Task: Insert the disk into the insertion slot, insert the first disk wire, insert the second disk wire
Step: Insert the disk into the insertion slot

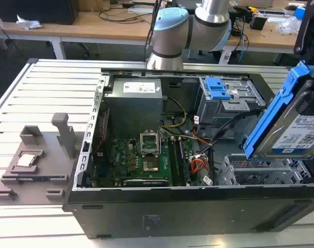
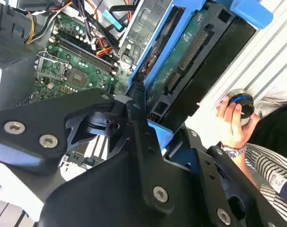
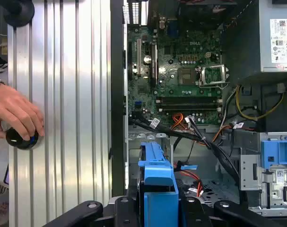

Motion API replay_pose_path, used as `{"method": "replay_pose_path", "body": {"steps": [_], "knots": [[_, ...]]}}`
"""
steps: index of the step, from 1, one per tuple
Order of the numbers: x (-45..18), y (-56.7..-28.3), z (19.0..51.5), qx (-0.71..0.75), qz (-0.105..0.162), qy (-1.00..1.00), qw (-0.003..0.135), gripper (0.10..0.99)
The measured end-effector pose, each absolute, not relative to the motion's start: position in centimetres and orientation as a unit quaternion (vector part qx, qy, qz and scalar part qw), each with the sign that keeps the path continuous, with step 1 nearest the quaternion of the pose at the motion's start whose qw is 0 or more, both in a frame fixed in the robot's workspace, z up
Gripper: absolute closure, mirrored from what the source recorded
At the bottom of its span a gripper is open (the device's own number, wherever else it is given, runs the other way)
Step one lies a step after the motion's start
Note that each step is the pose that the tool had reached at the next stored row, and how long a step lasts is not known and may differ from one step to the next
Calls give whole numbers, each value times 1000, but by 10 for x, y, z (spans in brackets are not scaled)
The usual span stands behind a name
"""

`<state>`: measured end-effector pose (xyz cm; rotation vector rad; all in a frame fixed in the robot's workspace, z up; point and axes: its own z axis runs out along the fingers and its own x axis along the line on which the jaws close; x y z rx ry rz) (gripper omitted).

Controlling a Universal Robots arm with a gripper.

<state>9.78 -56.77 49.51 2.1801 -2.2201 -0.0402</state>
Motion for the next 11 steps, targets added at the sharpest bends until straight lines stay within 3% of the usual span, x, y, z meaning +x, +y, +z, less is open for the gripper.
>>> {"method": "replay_pose_path", "body": {"steps": [11], "knots": [[95,-568,483,701,-13,-713,15,722]]}}
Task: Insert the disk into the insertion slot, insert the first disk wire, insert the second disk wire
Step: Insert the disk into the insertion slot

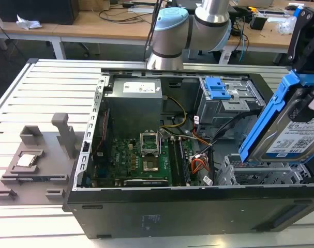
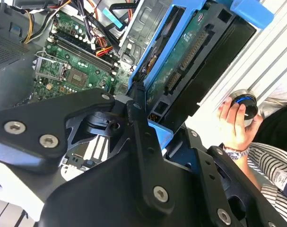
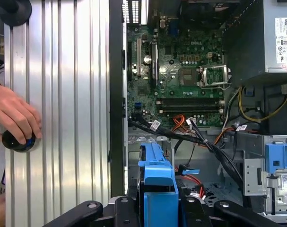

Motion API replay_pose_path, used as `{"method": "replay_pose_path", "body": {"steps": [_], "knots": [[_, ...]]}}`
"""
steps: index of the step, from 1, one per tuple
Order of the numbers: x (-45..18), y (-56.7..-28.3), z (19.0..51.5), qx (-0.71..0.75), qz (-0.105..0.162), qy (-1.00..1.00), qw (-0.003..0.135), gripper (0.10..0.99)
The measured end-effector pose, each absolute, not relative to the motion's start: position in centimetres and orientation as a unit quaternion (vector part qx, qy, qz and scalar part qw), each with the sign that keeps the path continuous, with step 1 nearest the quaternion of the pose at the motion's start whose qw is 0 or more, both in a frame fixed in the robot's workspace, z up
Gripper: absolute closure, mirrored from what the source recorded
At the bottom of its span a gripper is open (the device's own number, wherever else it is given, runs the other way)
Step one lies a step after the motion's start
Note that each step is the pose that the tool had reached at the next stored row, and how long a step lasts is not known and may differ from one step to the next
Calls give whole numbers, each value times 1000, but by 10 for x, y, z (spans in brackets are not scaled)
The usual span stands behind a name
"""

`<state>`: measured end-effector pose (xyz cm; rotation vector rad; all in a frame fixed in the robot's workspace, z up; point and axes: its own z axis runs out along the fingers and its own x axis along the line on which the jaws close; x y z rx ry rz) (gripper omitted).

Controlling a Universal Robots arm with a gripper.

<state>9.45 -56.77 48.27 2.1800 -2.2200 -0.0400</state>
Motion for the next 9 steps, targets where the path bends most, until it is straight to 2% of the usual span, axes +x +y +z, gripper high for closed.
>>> {"method": "replay_pose_path", "body": {"steps": [9], "knots": [[94,-568,469,701,-13,-713,15,722]]}}
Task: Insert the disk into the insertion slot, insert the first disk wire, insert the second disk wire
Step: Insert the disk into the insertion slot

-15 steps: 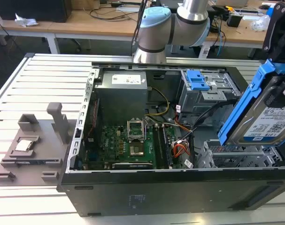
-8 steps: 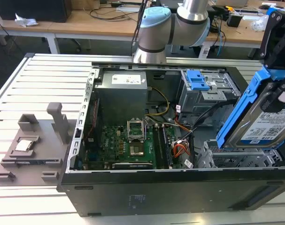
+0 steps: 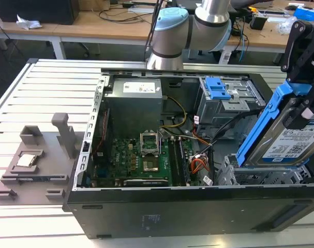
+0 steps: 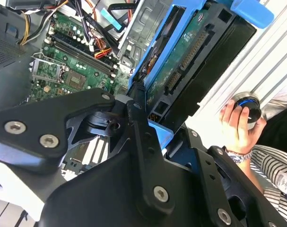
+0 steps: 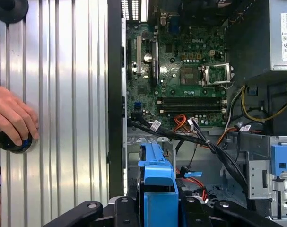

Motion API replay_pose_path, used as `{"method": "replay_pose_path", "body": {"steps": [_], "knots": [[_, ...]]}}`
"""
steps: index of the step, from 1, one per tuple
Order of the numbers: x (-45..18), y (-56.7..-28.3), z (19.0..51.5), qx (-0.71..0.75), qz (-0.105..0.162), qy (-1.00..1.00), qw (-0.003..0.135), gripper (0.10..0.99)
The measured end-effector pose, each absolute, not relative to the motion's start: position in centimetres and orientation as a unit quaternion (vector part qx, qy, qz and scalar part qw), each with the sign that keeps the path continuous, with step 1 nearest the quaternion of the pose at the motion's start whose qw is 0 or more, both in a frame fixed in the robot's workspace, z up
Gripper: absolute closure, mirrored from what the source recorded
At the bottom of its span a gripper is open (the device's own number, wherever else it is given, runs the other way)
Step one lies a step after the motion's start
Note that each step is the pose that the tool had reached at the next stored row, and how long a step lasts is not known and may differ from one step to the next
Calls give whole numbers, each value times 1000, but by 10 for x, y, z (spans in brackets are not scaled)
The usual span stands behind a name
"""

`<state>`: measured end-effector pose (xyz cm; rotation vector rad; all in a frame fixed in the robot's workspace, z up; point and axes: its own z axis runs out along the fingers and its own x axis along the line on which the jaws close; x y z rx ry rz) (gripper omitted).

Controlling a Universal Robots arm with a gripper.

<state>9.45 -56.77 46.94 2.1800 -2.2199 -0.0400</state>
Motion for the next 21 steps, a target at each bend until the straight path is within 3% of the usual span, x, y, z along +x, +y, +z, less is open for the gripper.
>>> {"method": "replay_pose_path", "body": {"steps": [21], "knots": [[95,-568,441,701,-12,-713,15,722]]}}
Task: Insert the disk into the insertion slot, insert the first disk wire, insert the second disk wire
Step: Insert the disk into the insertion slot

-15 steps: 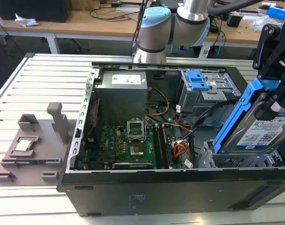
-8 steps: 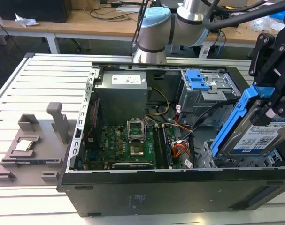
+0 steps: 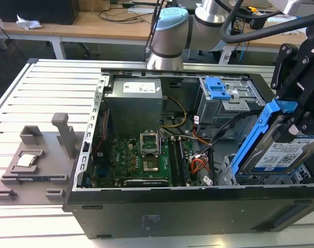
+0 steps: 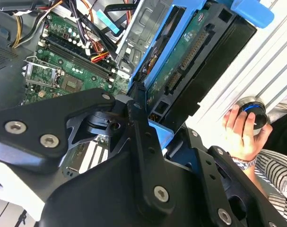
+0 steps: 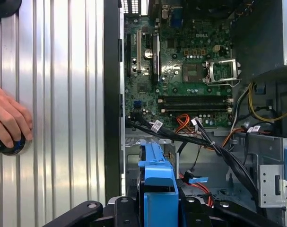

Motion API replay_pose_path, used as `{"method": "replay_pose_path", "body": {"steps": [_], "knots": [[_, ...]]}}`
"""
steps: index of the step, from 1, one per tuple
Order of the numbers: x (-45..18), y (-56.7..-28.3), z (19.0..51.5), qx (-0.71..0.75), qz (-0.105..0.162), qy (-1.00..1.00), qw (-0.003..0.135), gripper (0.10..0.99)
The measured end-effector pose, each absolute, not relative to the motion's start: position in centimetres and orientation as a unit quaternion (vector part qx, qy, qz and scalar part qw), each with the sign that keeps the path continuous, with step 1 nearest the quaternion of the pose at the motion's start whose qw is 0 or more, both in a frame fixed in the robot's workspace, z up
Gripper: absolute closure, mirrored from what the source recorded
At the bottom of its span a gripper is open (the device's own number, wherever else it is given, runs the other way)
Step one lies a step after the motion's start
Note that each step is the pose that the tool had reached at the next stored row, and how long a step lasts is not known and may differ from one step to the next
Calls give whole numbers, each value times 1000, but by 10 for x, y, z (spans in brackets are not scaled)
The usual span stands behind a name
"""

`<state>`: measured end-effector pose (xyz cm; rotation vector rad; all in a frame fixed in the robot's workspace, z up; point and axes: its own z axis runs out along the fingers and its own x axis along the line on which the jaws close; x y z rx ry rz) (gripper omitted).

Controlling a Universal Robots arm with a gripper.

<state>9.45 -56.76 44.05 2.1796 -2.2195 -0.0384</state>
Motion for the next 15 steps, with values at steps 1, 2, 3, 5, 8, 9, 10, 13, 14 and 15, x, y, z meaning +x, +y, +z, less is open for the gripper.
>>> {"method": "replay_pose_path", "body": {"steps": [1,2,3,5,8,9,10,13,14,15], "knots": [[95,-568,440,701,-13,-713,15,722],[95,-568,438,701,-13,-713,15,722],[95,-568,438,701,-13,-713,15,722],[94,-568,437,701,-13,-713,15,722],[94,-568,439,700,-13,-713,14,722],[94,-568,443,700,-14,-713,14,722],[94,-568,448,700,-13,-713,15,722],[94,-568,454,701,-13,-713,14,722],[95,-567,454,701,-19,-713,9,722],[95,-567,454,701,-23,-713,5,722]]}}
